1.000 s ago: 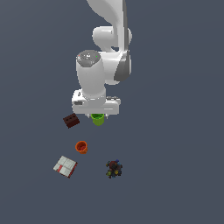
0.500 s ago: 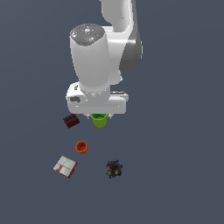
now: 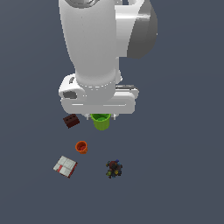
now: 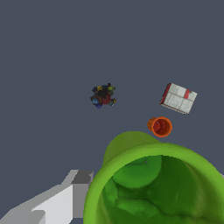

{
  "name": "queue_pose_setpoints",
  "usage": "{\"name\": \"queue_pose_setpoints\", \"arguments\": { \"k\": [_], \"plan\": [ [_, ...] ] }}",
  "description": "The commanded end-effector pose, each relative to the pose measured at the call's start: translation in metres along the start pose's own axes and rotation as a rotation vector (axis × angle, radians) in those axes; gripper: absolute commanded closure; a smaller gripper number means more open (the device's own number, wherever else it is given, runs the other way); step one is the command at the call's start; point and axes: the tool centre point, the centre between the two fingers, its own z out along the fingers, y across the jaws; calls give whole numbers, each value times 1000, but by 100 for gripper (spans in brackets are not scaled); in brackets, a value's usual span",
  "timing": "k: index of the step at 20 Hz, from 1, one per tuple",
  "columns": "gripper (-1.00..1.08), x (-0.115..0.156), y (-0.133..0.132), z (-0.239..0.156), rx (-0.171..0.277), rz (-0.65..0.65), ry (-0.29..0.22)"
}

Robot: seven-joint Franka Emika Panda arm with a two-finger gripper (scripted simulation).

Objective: Pick up a designated object from a clutter of objects.

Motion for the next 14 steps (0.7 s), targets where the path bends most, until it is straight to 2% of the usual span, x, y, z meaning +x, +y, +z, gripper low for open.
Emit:
{"name": "queue_pose_setpoints", "arguments": {
  "k": [1, 14],
  "plan": [
    [108, 11, -3, -14, 0, 0, 1],
    [108, 51, -14, -63, 1, 0, 1]
  ]
}}
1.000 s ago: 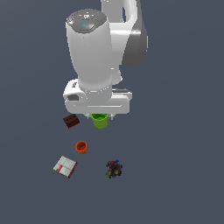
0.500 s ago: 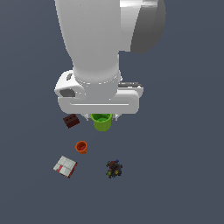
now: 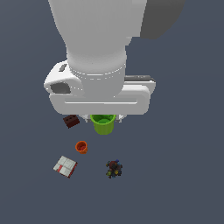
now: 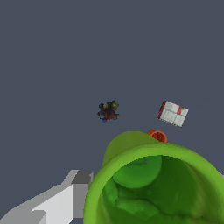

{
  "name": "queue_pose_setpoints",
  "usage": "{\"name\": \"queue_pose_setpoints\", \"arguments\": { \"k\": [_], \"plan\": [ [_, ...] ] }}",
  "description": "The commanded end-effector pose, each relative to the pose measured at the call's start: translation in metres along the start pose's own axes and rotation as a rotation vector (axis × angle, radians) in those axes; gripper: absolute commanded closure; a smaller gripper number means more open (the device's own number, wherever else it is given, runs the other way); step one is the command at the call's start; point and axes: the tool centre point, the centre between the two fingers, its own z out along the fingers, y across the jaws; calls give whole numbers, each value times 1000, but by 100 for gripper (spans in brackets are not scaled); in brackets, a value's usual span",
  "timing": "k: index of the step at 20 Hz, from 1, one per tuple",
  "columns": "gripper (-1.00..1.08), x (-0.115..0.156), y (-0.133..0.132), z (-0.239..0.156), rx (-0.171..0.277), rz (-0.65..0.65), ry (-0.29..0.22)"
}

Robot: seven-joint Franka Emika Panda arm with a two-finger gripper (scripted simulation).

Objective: Pick up a designated object from a clutter of objects.

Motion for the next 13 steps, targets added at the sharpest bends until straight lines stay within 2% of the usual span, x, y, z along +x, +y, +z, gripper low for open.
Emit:
{"name": "queue_pose_setpoints", "arguments": {
  "k": [1, 13],
  "plan": [
    [108, 5, -1, -7, 0, 0, 1],
    [108, 15, -4, -18, 0, 0, 1]
  ]
}}
